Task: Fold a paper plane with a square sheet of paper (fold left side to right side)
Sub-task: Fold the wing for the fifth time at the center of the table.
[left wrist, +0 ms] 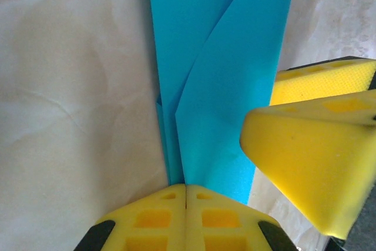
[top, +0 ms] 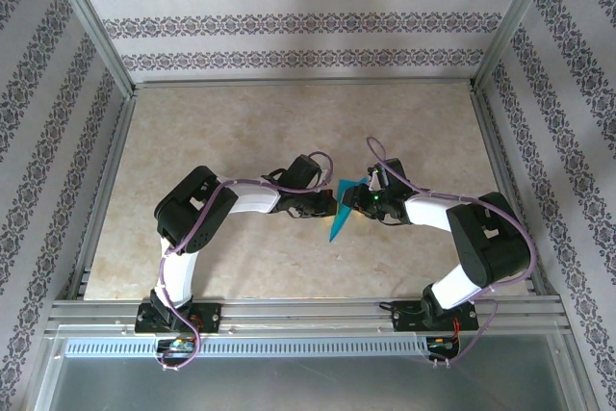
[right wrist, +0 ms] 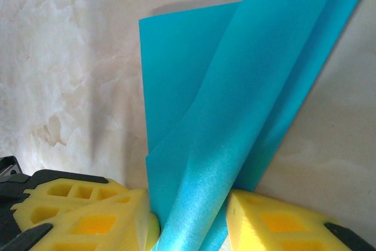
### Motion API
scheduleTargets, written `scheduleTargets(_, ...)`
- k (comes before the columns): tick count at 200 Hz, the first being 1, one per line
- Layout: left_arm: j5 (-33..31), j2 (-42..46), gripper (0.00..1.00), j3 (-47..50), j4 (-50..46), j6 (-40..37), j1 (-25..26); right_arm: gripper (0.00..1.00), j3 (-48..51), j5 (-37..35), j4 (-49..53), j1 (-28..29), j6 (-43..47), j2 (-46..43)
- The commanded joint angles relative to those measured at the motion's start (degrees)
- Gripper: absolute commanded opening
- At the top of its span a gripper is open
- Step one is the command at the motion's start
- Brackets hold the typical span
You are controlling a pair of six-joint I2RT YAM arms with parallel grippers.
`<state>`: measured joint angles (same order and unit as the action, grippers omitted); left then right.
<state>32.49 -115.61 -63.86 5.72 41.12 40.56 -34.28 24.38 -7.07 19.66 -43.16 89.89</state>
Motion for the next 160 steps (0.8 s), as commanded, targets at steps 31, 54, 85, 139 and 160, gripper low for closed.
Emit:
scheduleTargets(31,-5.6,-3.1,0.0,-1.9,-6.2,-2.6,0.9,0.42,1.6,-0.9,-1.9,0.8,1.1,-0.2)
scheduleTargets(54,-6.1,-3.4,0.0,-2.4,-7.1,-2.8,1.1,0.42,1.8,-0.8,-1.7,0.5,1.0,-0.6)
scheduleTargets(85,-6.2,-3.6,0.0,-2.6,-7.7,-2.9,1.1,0.42,2.0,-0.8,-1.5,0.3,0.9,-1.3)
scheduleTargets(139,-6.4,-3.7,0.0,-3.1,-8.3,-3.3,1.5,0.42,2.5,-1.0,-0.7,-0.2,1.0,-1.8)
scheduleTargets(160,-6.4,-3.5,0.0,-3.3,-8.5,-3.6,1.6,0.42,2.7,-1.1,-0.4,-0.4,1.1,-2.2)
